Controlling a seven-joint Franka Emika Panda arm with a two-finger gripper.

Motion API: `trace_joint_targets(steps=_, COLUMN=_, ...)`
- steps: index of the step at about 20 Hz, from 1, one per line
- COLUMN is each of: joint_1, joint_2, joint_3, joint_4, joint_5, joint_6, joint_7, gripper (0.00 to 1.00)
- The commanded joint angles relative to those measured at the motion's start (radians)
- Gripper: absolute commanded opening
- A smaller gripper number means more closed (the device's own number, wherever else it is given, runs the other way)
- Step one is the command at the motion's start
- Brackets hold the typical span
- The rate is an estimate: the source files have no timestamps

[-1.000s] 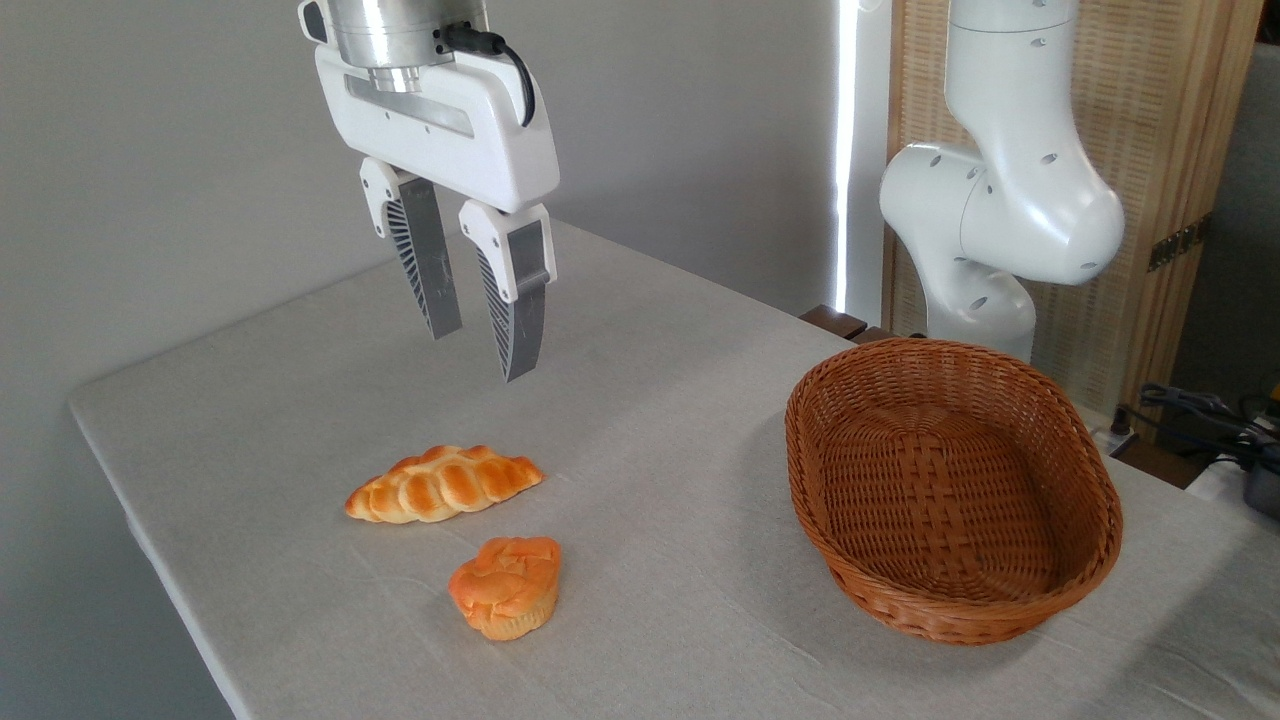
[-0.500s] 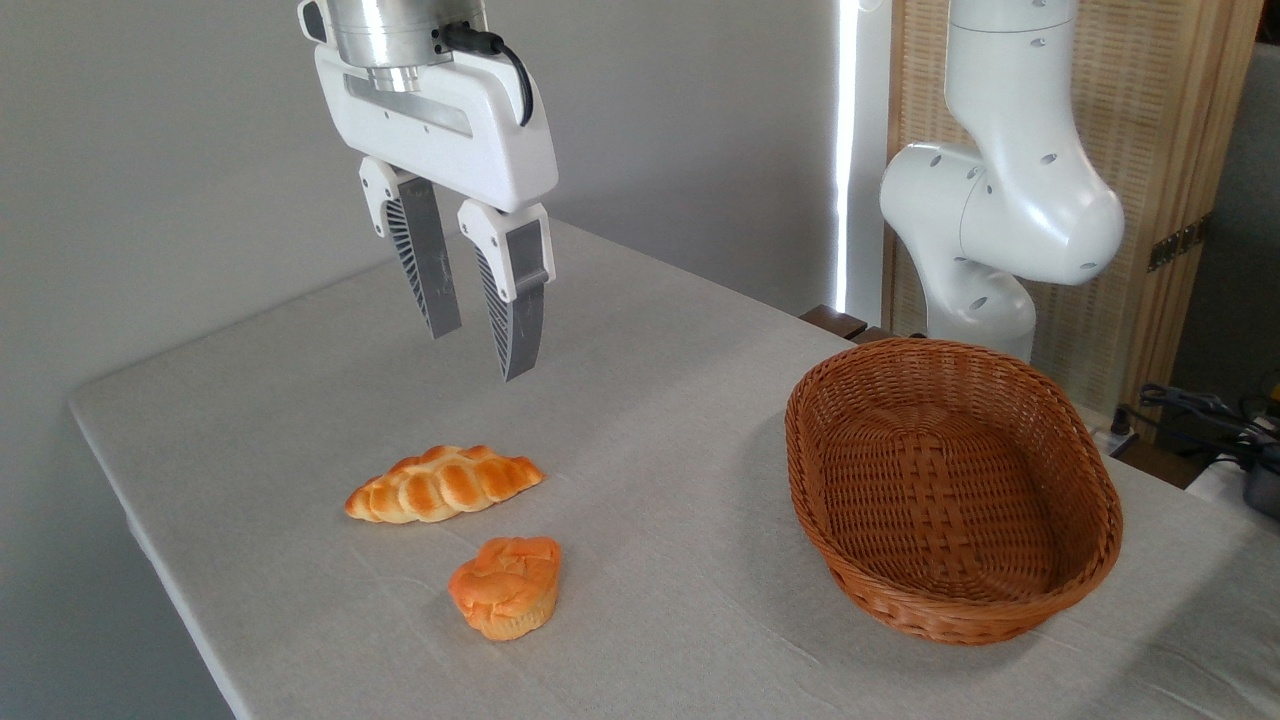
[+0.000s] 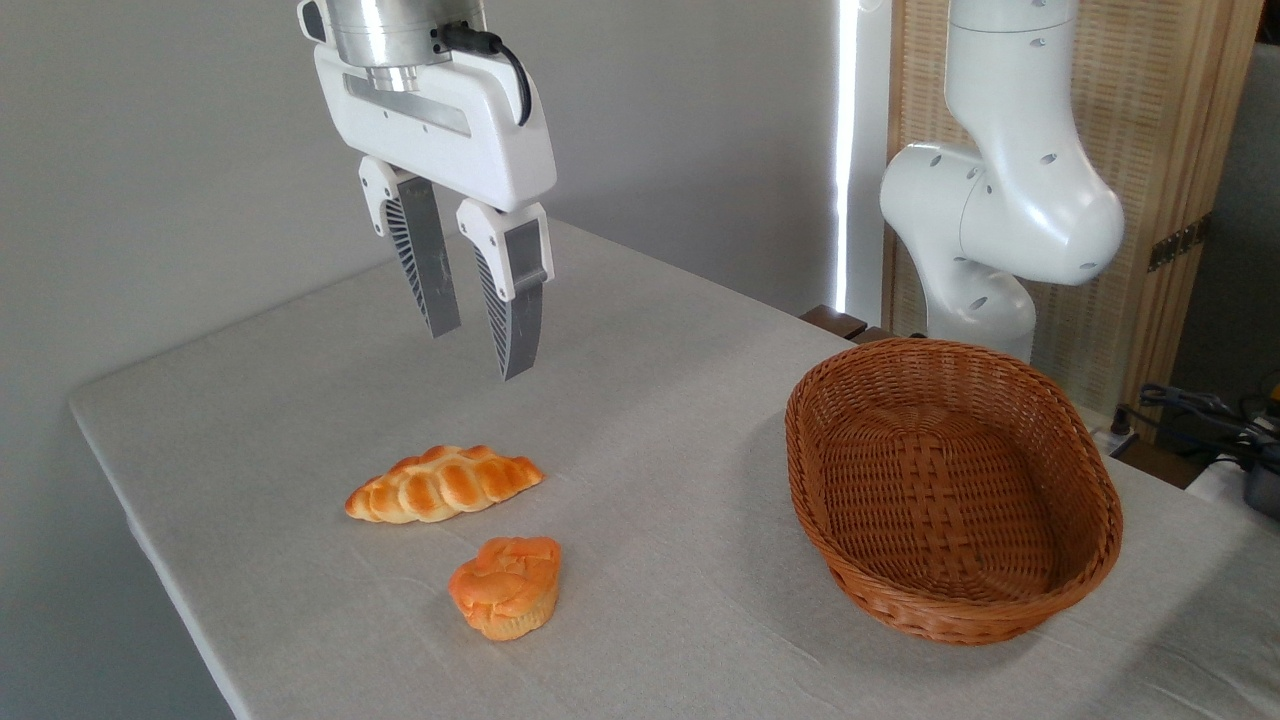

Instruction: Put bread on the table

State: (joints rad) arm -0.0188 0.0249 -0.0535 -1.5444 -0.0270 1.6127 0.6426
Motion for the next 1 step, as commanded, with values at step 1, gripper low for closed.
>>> trace_joint_targets(steps=1, joint_1=-0.015, joint_2=0.0, joint_3=0.021, joint_4=0.001, joint_5=-0.011, joint_6=-0.005, joint_7=0.009, gripper=1.0)
